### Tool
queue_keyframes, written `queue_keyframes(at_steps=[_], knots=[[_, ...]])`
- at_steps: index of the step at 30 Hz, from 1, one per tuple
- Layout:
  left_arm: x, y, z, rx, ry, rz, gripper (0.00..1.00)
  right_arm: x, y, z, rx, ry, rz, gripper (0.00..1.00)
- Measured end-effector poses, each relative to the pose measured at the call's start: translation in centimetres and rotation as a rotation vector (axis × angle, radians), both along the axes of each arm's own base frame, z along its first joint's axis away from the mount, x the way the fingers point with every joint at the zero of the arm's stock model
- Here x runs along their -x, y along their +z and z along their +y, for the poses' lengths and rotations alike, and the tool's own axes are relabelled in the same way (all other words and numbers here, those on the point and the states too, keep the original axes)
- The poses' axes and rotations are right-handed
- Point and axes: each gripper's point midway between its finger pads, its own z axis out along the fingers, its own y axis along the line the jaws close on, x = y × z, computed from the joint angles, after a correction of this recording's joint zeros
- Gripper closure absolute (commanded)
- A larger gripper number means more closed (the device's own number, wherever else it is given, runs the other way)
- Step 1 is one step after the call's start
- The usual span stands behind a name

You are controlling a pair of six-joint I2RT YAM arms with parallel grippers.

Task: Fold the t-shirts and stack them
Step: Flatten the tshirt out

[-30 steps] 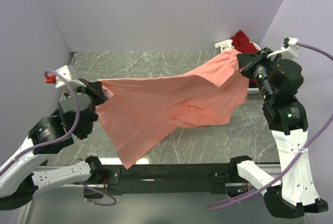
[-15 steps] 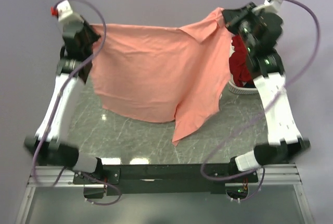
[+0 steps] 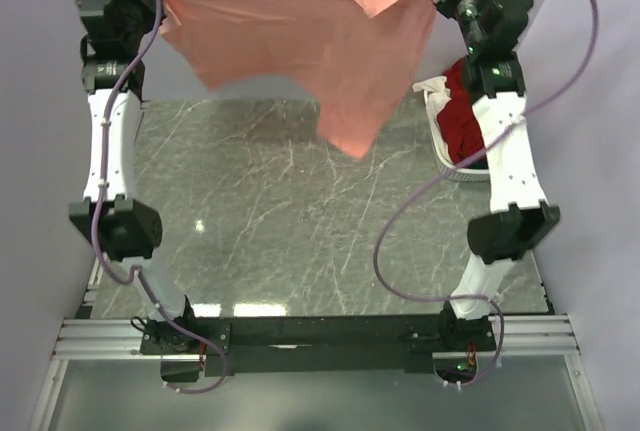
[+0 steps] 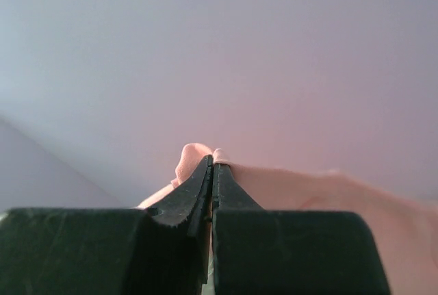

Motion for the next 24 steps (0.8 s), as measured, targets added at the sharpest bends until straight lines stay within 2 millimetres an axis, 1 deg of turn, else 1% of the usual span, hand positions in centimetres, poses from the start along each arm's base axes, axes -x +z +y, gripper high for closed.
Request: queue_keyframes(at_steps=[2,3,5,6,7,8,9,10,11,12,14,16,17,18,19,20,21,22,23,24], knots=[[2.5,1.9,0.3,0.001,-0.002,-0.043,1.00,2.5,0.7,-0.3,-0.001,0.000,-0.011,1.00],[3.6,2.7,0.3,0.003,-0.004,-0.062,1.00,4.1,1.3,-0.3,0.000,0.006,-0.032,1.00],[6.4,3.5,-0.1,0.010,-0.011,-0.090,1.00,7.3,1.6,-0.3,0.002,0.018,-0.055,1.00],[7.3,3.3,-0.2,0.015,-0.014,-0.098,1.00,8.8,1.3,-0.4,0.001,0.023,-0.064,1.00],[8.4,2.6,-0.4,0.027,-0.016,-0.095,1.00,10.2,0.4,-0.5,-0.002,0.028,-0.061,1.00],[9.5,1.7,-0.6,0.038,-0.018,-0.086,1.00,11.3,-1.0,-0.5,-0.006,0.035,-0.050,1.00],[10.3,0.0,-0.7,0.055,-0.018,-0.065,1.00,12.2,-3.2,-0.5,-0.009,0.044,-0.017,1.00],[11.0,-2.3,-0.7,0.075,-0.014,-0.032,0.99,12.9,-5.5,-0.4,-0.013,0.053,0.013,1.00],[11.7,-4.9,-0.8,0.100,-0.009,0.015,0.99,13.5,-8.3,-0.3,-0.019,0.063,0.053,1.00],[12.1,-8.0,-0.7,0.124,0.001,0.070,0.99,14.0,-11.0,-0.2,-0.025,0.069,0.101,1.00],[13.4,-14.4,-0.6,0.172,0.026,0.185,0.99,15.0,-19.3,0.0,-0.041,0.086,0.255,1.00],[15.6,-21.7,-0.7,0.222,0.053,0.325,0.99,16.7,-28.2,0.1,-0.061,0.096,0.444,1.00],[17.1,-25.4,-0.8,0.247,0.071,0.403,0.99,17.9,-32.4,0.1,-0.068,0.098,0.531,1.00],[18.6,-28.6,-1.0,0.271,0.083,0.463,0.99,19.3,-35.9,0.1,-0.075,0.098,0.616,1.00],[19.8,-30.7,-1.1,0.288,0.093,0.499,0.99,21.0,-39.4,0.1,-0.082,0.100,0.698,1.00],[21.5,-33.3,-1.3,0.311,0.107,0.553,0.93,22.3,-41.6,0.1,-0.086,0.100,0.753,1.00],[23.0,-35.3,-1.4,0.327,0.117,0.587,0.88,24.1,-44.1,0.0,-0.089,0.102,0.815,0.97],[24.2,-36.8,-1.6,0.343,0.127,0.609,0.85,25.0,-45.1,0.0,-0.089,0.103,0.842,0.85],[25.4,-38.1,-1.7,0.355,0.136,0.627,0.81,26.1,-46.1,-0.1,-0.089,0.103,0.863,0.79],[26.5,-39.2,-1.7,0.362,0.146,0.643,0.77,26.7,-46.6,-0.1,-0.087,0.103,0.876,0.72]])
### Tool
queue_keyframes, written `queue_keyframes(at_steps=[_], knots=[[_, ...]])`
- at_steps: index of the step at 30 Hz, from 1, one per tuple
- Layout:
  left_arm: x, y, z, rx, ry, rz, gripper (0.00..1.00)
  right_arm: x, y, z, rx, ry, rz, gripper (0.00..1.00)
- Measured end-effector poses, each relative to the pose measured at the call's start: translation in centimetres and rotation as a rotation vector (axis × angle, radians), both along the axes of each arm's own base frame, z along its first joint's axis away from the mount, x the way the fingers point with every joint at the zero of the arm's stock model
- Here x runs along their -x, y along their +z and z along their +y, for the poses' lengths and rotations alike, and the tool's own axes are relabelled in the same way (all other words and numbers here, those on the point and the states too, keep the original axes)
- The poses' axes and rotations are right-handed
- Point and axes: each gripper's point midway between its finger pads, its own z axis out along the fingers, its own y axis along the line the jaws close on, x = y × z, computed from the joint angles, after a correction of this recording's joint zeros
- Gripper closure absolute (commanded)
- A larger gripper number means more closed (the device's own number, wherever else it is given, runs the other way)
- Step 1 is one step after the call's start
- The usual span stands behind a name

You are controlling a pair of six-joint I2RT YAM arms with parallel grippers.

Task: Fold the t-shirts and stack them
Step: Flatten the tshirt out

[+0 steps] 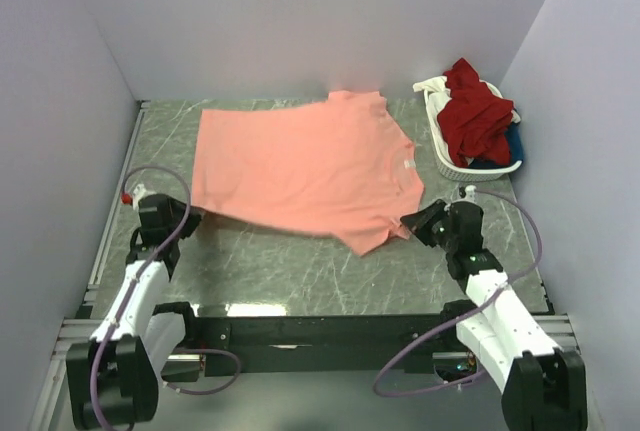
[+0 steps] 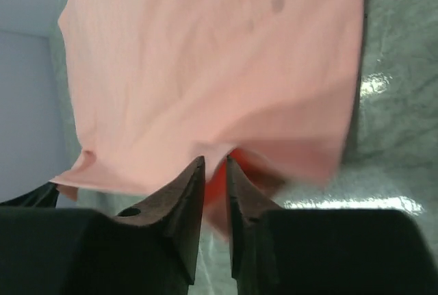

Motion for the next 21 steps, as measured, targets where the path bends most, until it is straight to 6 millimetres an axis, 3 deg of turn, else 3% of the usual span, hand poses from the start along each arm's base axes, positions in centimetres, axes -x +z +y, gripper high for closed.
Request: queue_keyframes(at_steps=[1,2,5,10,17,21], knots=[[0.9,-0.8,0.0,0.003,0.010,0.011,0.71,0.6,-0.1,-0.1,0.004,0.001,-0.004,0.57],[1.6,-1.3,0.2,0.001,0.024,0.022,0.63,1.0,0.0,-0.2,0.005,0.001,-0.012,0.52],[2.7,-1.4,0.8,-0.008,0.073,0.013,0.56,1.9,0.8,-0.4,0.019,0.002,-0.056,0.39],[3.9,0.4,2.1,-0.019,0.174,-0.043,0.52,3.2,1.6,-0.8,0.039,-0.004,-0.087,0.36],[6.4,-1.4,4.1,-0.034,0.322,0.052,0.51,4.3,0.9,-0.8,0.039,0.005,-0.055,0.36],[7.3,-1.8,4.8,-0.039,0.380,0.102,0.51,4.5,-0.7,-0.8,0.041,0.005,-0.008,0.36]])
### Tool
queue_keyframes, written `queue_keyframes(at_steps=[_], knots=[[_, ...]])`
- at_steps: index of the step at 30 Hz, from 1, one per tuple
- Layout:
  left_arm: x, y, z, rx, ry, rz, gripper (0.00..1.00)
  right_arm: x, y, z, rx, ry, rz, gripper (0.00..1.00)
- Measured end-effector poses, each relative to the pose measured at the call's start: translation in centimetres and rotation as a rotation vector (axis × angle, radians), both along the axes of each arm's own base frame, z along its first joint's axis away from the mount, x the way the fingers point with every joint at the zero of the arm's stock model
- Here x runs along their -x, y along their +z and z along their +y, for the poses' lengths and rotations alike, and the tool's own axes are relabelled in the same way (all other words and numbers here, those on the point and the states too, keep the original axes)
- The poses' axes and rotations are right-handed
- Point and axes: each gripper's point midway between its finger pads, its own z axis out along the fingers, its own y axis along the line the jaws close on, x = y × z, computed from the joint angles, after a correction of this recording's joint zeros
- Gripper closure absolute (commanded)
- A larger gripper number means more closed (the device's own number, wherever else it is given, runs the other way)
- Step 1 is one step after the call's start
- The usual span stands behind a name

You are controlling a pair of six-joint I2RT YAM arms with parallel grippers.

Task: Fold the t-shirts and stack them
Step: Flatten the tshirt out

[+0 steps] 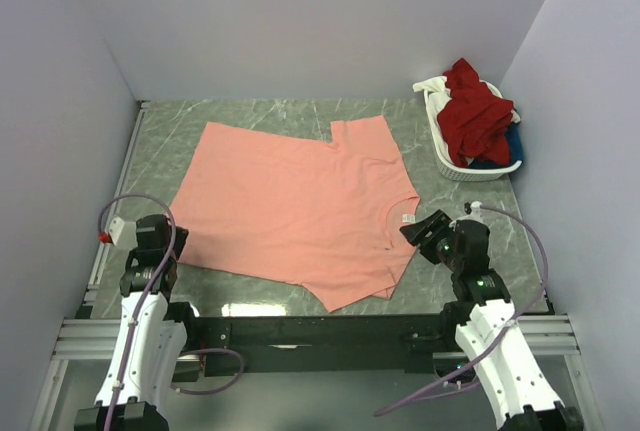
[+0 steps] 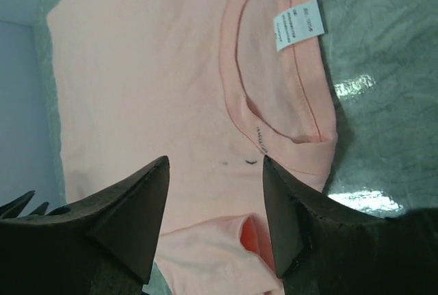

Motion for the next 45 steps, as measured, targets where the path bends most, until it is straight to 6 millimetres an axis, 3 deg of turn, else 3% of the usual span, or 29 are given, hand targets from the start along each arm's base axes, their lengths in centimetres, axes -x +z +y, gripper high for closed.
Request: queue_keyframes(at_steps=[6,10,13,15,19,24,31,40,45], knots=[[-1.4,2.3,0.4,-0.013,0.009,-0.049,0.55,-0.9,-2.3,-0.1,0.013,-0.012,0.101,0.37],[-3.8,1.9,-0.9,0.005,-0.071,-0.033,0.56,-3.0,-2.7,-0.3,0.028,-0.036,0.162,0.37],[-5.7,0.4,-3.1,0.006,-0.158,0.044,0.56,-5.6,-2.0,-0.6,0.044,-0.066,0.168,0.37],[-7.2,-0.5,-5.6,-0.010,-0.248,0.096,0.55,-7.9,-1.3,-0.9,0.060,-0.087,0.165,0.39],[-9.4,-1.4,-8.8,-0.025,-0.348,0.131,0.55,-12.5,-0.9,-1.3,0.100,-0.115,0.189,0.47],[-12.0,-3.1,-9.5,-0.039,-0.369,0.182,0.56,-17.5,-2.6,-1.4,0.158,-0.108,0.266,0.56],[-15.7,-5.2,-10.4,-0.044,-0.390,0.245,0.57,-20.3,-6.8,-1.1,0.214,-0.050,0.416,0.64],[-20.3,-5.4,-11.9,-0.008,-0.401,0.230,0.57,-27.2,-6.5,-0.4,0.260,0.017,0.458,0.67],[-22.6,-5.3,-12.6,0.021,-0.394,0.211,0.57,-32.1,-6.5,0.1,0.280,0.050,0.457,0.67]])
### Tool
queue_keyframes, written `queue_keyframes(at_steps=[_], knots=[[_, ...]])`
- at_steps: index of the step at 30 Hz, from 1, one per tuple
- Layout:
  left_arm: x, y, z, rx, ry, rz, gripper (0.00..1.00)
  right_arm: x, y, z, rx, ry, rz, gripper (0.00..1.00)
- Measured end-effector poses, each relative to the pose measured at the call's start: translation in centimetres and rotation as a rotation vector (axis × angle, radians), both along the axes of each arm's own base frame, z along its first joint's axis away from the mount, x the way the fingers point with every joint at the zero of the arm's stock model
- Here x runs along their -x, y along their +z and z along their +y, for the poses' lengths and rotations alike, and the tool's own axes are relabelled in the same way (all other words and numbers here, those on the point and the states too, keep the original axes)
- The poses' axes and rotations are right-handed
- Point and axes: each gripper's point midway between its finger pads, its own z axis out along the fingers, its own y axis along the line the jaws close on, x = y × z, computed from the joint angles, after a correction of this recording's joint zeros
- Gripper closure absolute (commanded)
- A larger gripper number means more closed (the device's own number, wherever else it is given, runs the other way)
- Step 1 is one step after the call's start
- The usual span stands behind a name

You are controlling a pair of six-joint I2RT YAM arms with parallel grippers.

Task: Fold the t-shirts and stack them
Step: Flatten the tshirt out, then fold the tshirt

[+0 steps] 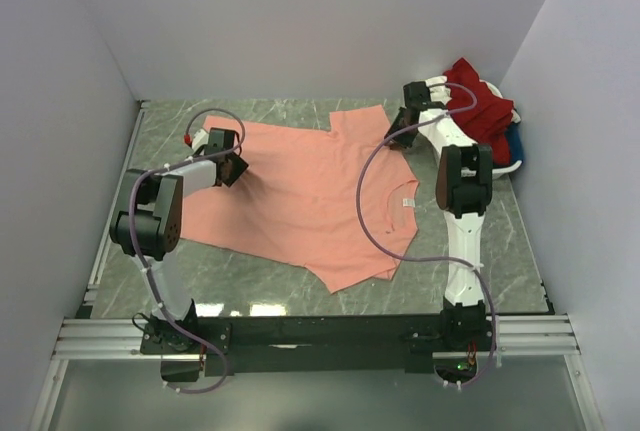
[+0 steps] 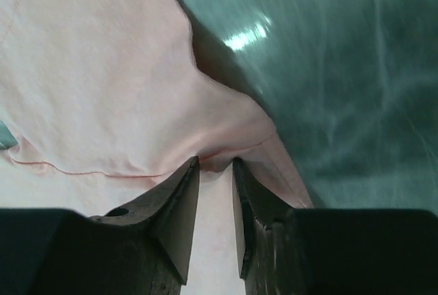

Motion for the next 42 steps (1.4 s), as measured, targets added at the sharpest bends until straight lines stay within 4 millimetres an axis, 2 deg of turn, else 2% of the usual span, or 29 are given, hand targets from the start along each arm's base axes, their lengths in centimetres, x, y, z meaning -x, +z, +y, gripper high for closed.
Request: queue_keyframes(at_steps=[4,7,14,20,23,25,27,29,31,33,35,36,38,41,42], knots=[[-0.4,0.0,0.3,0.020,0.015,0.002,0.57,-2.6,0.2,0.3,0.001,0.017,-0.017,0.66],[-0.1,0.1,0.9,0.044,0.041,-0.001,0.57,-3.4,0.2,0.5,-0.001,0.025,-0.022,0.62],[4.6,0.1,3.0,0.064,0.092,0.013,0.45,-5.1,1.1,1.1,-0.022,0.048,-0.064,0.55],[6.9,0.8,3.3,0.055,0.082,0.024,0.32,-5.6,1.4,1.0,-0.030,0.058,-0.084,0.53],[7.3,2.6,3.5,0.049,0.074,-0.003,0.32,-5.0,2.3,0.3,-0.017,0.058,-0.085,0.51],[7.6,4.6,3.7,0.051,0.078,-0.050,0.32,-3.8,3.5,-0.1,0.000,0.055,-0.084,0.51],[8.5,6.4,4.1,0.045,0.090,-0.096,0.33,-1.7,6.1,-0.5,0.011,0.051,-0.103,0.51],[9.6,7.7,4.6,0.039,0.113,-0.130,0.34,1.3,9.8,-0.9,0.014,0.047,-0.142,0.51],[11.4,8.4,5.5,0.026,0.154,-0.146,0.34,3.7,13.2,-1.1,0.011,0.041,-0.228,0.51],[13.1,8.2,6.4,0.013,0.201,-0.139,0.35,7.4,16.7,-1.0,-0.004,0.041,-0.332,0.52],[14.9,7.3,7.3,-0.005,0.255,-0.100,0.35,11.5,18.5,-0.7,-0.025,0.044,-0.405,0.52],[15.9,6.6,7.8,-0.015,0.283,-0.072,0.35,12.9,18.7,-0.4,-0.035,0.050,-0.440,0.52],[17.6,5.5,8.7,-0.038,0.338,-0.014,0.35,16.8,17.7,0.5,-0.051,0.073,-0.459,0.52],[20.2,4.1,10.0,-0.082,0.419,0.067,0.34,22.3,13.6,2.0,-0.073,0.127,-0.416,0.52],[20.8,3.9,10.4,-0.093,0.439,0.084,0.33,23.6,12.5,2.3,-0.080,0.141,-0.405,0.53]])
